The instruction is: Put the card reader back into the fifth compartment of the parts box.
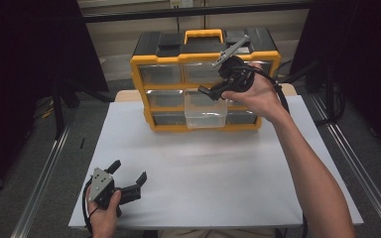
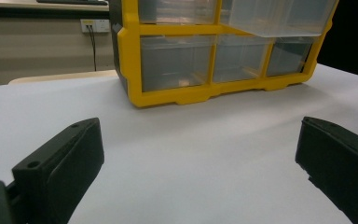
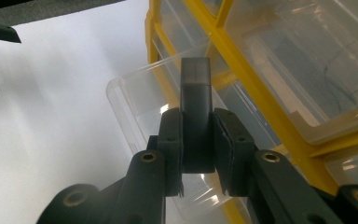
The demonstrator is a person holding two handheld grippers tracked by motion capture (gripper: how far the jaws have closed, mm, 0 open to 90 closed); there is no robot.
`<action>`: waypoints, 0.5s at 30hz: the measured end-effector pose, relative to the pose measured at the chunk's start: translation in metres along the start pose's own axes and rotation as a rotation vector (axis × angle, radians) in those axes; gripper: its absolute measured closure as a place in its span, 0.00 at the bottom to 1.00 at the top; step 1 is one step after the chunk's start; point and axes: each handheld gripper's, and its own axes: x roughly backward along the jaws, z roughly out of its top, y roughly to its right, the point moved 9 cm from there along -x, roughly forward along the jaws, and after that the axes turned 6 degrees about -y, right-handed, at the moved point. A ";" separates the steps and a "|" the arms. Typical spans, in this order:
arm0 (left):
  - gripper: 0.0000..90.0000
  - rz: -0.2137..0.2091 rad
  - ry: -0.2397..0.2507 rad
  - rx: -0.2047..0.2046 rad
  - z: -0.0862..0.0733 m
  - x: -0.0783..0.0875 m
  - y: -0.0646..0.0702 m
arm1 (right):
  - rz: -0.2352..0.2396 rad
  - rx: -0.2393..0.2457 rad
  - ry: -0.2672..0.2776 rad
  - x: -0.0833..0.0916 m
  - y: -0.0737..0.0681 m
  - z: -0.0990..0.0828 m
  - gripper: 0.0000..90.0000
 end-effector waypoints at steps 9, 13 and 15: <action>0.01 -0.004 -0.002 0.004 0.000 0.000 0.001 | -0.010 -0.002 -0.097 -0.018 0.007 -0.006 0.82; 0.01 -0.002 -0.005 -0.003 -0.001 -0.001 0.000 | 0.001 -0.001 -0.111 -0.021 0.006 -0.004 0.82; 0.01 -0.002 -0.005 -0.003 -0.001 -0.001 0.000 | 0.003 0.000 -0.125 -0.023 0.006 -0.004 0.82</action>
